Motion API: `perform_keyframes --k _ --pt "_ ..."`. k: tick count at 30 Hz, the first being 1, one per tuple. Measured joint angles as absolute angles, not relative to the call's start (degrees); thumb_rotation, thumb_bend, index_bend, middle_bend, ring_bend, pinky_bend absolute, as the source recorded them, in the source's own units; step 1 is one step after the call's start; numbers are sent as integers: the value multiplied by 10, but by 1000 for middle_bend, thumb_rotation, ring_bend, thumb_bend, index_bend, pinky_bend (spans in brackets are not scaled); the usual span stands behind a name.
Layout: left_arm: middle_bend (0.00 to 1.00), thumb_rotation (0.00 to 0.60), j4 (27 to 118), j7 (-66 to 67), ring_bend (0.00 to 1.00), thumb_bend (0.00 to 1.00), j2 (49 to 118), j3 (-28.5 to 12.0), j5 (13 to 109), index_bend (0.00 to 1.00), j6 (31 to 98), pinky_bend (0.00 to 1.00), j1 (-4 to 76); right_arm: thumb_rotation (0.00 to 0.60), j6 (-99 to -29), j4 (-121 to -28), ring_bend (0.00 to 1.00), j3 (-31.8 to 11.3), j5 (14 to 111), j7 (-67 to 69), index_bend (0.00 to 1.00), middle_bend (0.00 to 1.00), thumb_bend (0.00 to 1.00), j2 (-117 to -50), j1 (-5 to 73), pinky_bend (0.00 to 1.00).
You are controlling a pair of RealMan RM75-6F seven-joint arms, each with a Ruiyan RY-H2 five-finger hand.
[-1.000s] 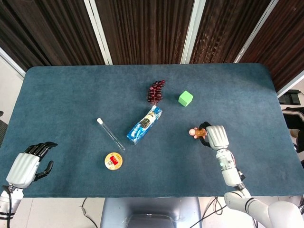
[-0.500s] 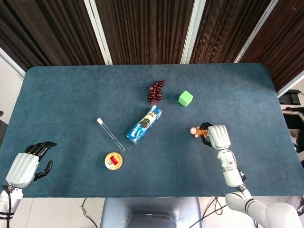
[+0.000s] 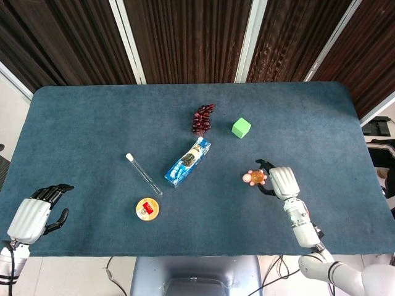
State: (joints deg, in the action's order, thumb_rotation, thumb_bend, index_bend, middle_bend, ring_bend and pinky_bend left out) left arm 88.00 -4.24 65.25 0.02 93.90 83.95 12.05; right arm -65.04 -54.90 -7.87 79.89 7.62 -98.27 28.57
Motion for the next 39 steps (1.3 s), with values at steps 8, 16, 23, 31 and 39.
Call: perform_keyframes --k 8,16,23,31,39 --pt "241 600 881 -43 263 474 652 0 938 239 839 337 120 600 -668 -691 617 -61 799 9 1 223 98 -902 254 809" --pt "241 600 881 -45 263 473 651 2 941 239 841 338 119 600 -778 -851 198 -43 802 -106 82 176 328 -821 184 319" --pt "241 600 881 -37 263 474 654 1 940 239 849 338 114 600 -929 -949 22 -4 830 -215 16 56 334 -750 78 57" --pt "214 600 886 -20 229 473 658 -3 936 231 855 339 111 600 -1014 -960 0 18 839 -229 0 0 290 -722 -11 22" --pt "62 600 877 -10 54 470 668 -4 949 139 872 245 107 600 -1019 -950 0 11 838 -168 0 0 276 -717 -35 20"
